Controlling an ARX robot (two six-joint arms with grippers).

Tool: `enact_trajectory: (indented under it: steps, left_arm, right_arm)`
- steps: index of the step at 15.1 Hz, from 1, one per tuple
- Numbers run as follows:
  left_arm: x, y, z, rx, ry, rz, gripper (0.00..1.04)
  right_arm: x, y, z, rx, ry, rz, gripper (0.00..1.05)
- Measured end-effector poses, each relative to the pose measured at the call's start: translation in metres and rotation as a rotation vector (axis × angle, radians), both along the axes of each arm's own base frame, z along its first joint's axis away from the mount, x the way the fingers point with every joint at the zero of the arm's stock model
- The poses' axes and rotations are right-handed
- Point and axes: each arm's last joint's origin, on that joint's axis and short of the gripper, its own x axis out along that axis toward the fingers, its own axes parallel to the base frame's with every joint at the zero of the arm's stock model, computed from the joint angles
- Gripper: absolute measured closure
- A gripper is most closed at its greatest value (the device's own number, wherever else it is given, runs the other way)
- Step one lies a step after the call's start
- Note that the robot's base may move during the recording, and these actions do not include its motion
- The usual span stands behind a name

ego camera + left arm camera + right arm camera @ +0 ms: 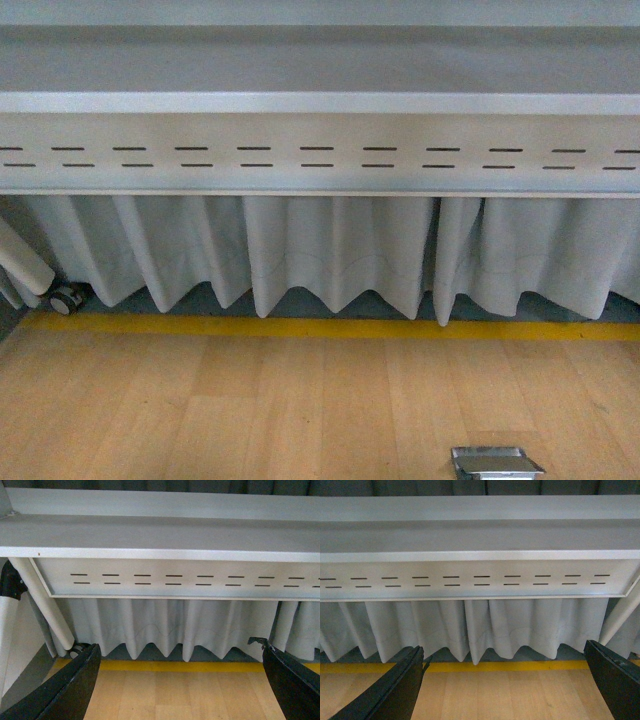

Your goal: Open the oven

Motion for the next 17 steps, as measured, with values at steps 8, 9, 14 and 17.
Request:
enact_trajectory:
  steps: [8, 9, 14, 17]
  left_arm:
    - [0.0000, 0.0000, 0.0000, 0.000, 0.000, 0.000, 0.07]
    - [0.0000, 0.0000, 0.0000, 0.000, 0.000, 0.000, 0.07]
    - [0.0000, 0.0000, 0.0000, 0.000, 0.000, 0.000, 0.07]
    - [0.0000, 0.0000, 0.0000, 0.000, 0.000, 0.000, 0.07]
  right_arm:
    - [0.0000, 0.0000, 0.0000, 0.000, 0.000, 0.000, 0.06]
    - [0.0000, 0.0000, 0.0000, 0.000, 0.000, 0.000, 0.06]
    - [0.0000, 0.0000, 0.0000, 0.000, 0.000, 0.000, 0.06]
    - [0.0000, 0.0000, 0.0000, 0.000, 0.000, 0.000, 0.06]
